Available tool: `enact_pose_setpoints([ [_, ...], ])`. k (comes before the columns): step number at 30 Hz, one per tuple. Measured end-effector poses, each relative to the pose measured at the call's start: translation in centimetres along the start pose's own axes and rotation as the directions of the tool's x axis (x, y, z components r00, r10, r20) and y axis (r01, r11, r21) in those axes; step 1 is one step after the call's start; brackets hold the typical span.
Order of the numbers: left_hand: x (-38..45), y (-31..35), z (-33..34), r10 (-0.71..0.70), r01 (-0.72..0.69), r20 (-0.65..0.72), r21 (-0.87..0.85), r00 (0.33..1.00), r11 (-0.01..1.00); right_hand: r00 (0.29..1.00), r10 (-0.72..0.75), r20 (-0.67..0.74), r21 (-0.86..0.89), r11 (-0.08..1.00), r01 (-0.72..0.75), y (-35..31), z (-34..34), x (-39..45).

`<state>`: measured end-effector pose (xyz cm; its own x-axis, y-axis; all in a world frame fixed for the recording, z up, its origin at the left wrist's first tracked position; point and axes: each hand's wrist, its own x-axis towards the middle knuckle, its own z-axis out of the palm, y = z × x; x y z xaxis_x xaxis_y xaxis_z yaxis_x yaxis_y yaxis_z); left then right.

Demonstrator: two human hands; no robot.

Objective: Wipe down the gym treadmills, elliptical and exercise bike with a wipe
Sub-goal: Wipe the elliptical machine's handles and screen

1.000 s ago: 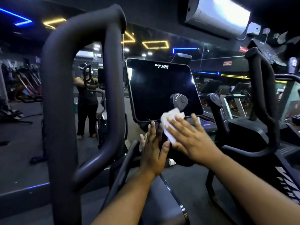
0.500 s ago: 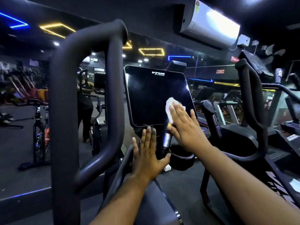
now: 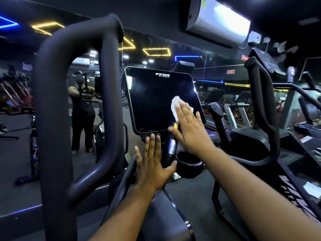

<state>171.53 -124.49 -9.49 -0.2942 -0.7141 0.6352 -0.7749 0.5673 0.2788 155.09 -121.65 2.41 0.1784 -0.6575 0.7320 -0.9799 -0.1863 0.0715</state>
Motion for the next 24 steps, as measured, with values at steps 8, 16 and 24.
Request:
enact_pose_setpoints([
  [8, 0.0, 0.0, -0.4, 0.002, -0.003, 0.028, 0.047, 1.0, 0.999, 0.982, -0.183, -0.04, 0.012, 0.983, 0.184, 1.1, -1.7, 4.9],
  [16, 0.0, 0.1, -0.7, 0.006, -0.009, 0.069, 0.038, 0.998, 0.999, 0.971, 0.225, -0.082, 0.527, 0.837, -0.149, -2.9, 2.5, -2.3],
  [24, -0.1, 0.1, -0.5, -0.004, 0.006, 0.074, -0.022, 0.997, 1.0, 0.995, -0.041, -0.091, -0.137, 0.99, 0.028, -2.5, 2.5, -3.7],
])
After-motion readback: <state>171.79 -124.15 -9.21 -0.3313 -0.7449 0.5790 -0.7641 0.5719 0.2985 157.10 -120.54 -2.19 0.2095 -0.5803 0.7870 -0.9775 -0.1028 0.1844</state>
